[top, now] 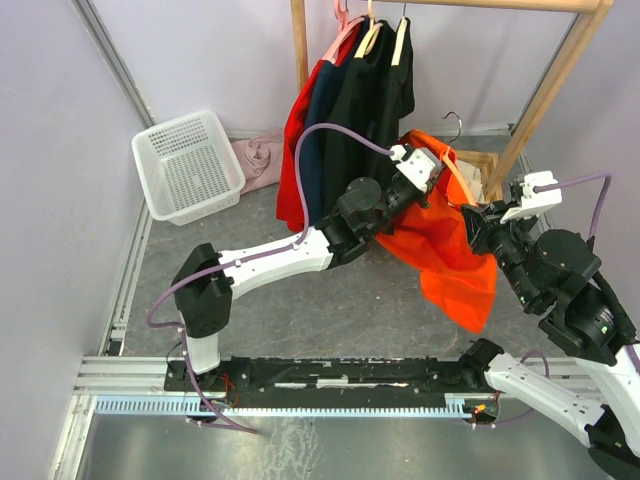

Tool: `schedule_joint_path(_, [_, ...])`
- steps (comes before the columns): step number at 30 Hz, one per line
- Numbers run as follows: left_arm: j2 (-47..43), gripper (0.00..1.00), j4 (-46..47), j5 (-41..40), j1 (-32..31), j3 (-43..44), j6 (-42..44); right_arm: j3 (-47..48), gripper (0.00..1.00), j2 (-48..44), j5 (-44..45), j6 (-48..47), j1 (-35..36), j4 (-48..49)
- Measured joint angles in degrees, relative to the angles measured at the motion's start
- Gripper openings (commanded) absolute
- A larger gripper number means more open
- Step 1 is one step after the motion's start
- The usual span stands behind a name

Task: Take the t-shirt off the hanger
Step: Remove the T-shirt from the clothesline.

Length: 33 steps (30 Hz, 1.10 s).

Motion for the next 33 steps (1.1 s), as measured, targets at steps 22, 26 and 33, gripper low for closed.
schedule_joint_path(22, [3.2, 0.03, 15.0, -0.1, 0.0, -2.5, -0.4, 0.6, 0.13, 1.0, -0.8, -0.1, 0.0, 0.0])
schedule_joint_path(26, [3.7, 0.03, 19.3, 0.4, 0.1, -3.8, -1.3, 0.6, 0.21, 1.3, -1.1, -0.1, 0.0, -0.1])
schedule_joint_path(33, [4.2, 0.03, 23.2, 1.2, 0.1, -4.1, -3.5, 1.2, 0.36, 1.5, -1.3, -0.2, 0.0, -0.2])
